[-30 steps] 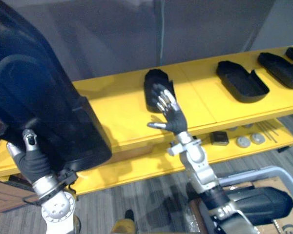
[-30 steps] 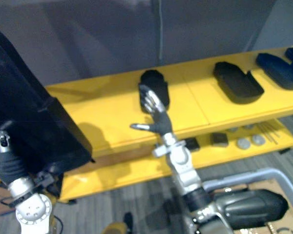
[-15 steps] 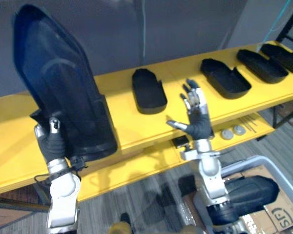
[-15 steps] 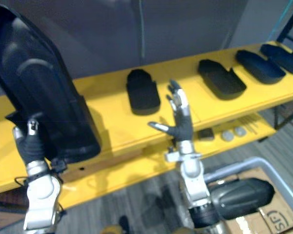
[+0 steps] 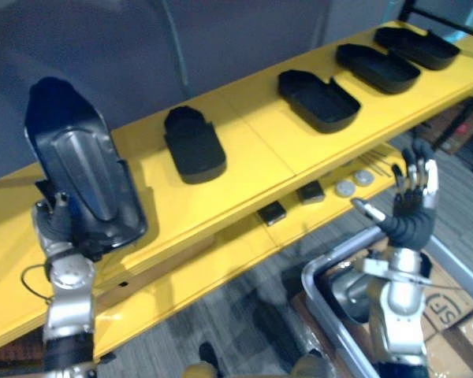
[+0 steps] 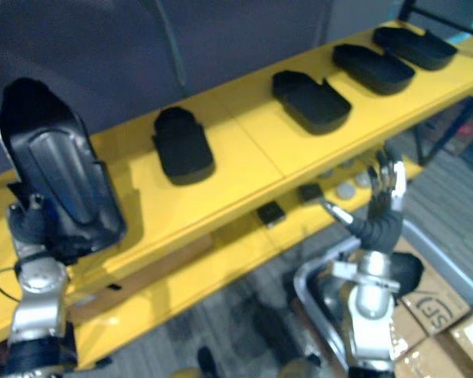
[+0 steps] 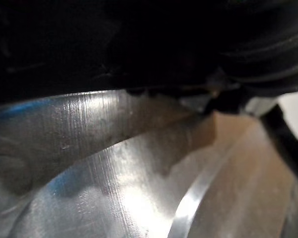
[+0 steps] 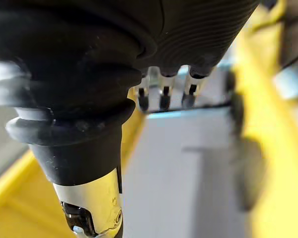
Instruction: Walk over and take plastic housings, then place them on the shelf
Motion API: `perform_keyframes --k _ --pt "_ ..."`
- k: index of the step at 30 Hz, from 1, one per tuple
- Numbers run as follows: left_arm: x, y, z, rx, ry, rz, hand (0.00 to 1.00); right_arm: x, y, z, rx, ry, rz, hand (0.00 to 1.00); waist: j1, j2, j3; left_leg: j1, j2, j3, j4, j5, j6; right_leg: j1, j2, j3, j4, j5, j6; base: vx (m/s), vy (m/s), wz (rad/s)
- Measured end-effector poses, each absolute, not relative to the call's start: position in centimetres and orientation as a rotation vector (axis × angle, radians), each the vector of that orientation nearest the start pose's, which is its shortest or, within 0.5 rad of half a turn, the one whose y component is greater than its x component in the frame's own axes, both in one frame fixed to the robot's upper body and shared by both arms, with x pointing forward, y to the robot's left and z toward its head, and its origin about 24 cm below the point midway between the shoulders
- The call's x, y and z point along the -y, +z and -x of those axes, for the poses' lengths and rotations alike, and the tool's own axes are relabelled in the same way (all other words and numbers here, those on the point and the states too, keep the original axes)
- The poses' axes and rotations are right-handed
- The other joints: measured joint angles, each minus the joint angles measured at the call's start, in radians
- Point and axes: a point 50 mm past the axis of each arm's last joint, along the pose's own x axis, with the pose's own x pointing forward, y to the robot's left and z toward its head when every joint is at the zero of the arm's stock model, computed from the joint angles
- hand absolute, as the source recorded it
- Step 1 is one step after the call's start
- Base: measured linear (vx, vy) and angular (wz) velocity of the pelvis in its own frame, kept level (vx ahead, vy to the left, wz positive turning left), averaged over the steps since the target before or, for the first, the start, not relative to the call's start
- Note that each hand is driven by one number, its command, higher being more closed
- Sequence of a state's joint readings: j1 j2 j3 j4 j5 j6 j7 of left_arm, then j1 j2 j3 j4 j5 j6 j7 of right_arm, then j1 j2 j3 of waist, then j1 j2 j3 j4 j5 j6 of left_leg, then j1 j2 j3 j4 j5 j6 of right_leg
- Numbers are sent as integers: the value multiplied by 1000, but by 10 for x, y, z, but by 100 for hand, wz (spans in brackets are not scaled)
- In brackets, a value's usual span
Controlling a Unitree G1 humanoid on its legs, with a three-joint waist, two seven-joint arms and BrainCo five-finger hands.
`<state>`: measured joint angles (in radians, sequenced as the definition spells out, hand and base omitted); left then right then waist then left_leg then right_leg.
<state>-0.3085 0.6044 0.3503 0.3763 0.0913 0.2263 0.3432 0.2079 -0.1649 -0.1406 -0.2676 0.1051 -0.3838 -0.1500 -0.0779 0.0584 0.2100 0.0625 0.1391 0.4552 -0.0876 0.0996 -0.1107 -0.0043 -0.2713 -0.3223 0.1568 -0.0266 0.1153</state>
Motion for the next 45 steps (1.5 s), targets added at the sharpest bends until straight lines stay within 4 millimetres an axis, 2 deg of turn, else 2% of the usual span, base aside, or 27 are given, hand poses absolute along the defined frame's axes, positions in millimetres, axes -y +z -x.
perform_keyframes --k 1,4,5,9,15,18,21,25,30,33,35,37,44,45 --pt "-382 123 -275 -147 854 -529 100 223 95 -192 428 -286 101 0 -16 5 -2 -5 6 11 0 0 0 -3 6 9 -7 2 3 -104 -15 -25" --pt "-403 135 -279 -221 893 -530 100 227 85 -183 373 -295 117 0 -32 12 -4 -15 14 44 0 5 -2 -37 18 43 -12 11 16 -43 -13 -33" --pt "-411 143 -284 -268 902 -524 100 234 72 -181 307 -323 127 0 -50 13 -5 -19 16 51 0 8 -4 -48 21 54 -8 13 19 -4 -12 -15" --pt "-414 153 -296 -357 868 -534 100 247 44 -173 177 -402 157 0 -66 13 -5 -29 17 63 0 10 -6 -72 23 74 6 17 25 13 3 -9" --pt "-418 142 -293 -523 859 -545 100 261 25 -163 100 -596 164 0 -77 11 -4 -36 27 102 6 17 -10 -100 34 89 22 10 13 39 -1 -8" --pt "-417 143 -294 -562 841 -559 100 269 20 -159 88 -682 182 0 -74 6 -1 -45 35 101 6 22 -9 -107 40 84 28 4 4 10 -16 6" --pt "-424 149 -288 -588 866 -566 100 272 18 -157 89 -760 167 0 -74 -17 19 -50 41 102 6 27 -9 -123 43 84 51 -11 -7 0 0 0" --pt "-432 156 -282 -591 899 -573 100 280 15 -152 88 -844 162 0 -68 -39 46 -64 41 101 6 31 -6 -141 42 84 65 -22 0 -15 -8 3" --pt "-435 158 -279 -580 923 -561 100 288 8 -148 60 -899 168 0 -47 -44 73 -64 42 100 7 31 -6 -153 41 83 85 -27 0 42 -5 1" --pt "-439 161 -276 -551 942 -516 100 293 7 -151 57 -934 159 0 -45 -45 116 -64 43 99 7 31 -5 -153 40 80 88 -30 1 9 -2 1" --pt "-442 165 -273 -534 952 -515 100 294 5 -150 49 -946 158 0 -45 -48 122 -67 43 98 8 30 -5 -155 40 78 91 -34 4 20 1 3" --pt "-444 174 -272 -483 956 -544 100 295 2 -148 41 -960 150 0 -47 -66 136 -92 50 102 68 6 3 -156 29 74 112 -50 6 29 -6 14" --pt "-445 183 -271 -437 989 -572 100 299 10 -154 93 -987 117 0 -42 -72 188 -144 78 100 168 -42 5 -171 27 76 129 -54 4 -1 -4 4" --pt "-445 183 -271 -432 995 -575 0 300 10 -154 93 -988 117 0 -42 -74 196 -151 81 100 181 -46 9 -171 27 76 130 -54 4 0 0 0"
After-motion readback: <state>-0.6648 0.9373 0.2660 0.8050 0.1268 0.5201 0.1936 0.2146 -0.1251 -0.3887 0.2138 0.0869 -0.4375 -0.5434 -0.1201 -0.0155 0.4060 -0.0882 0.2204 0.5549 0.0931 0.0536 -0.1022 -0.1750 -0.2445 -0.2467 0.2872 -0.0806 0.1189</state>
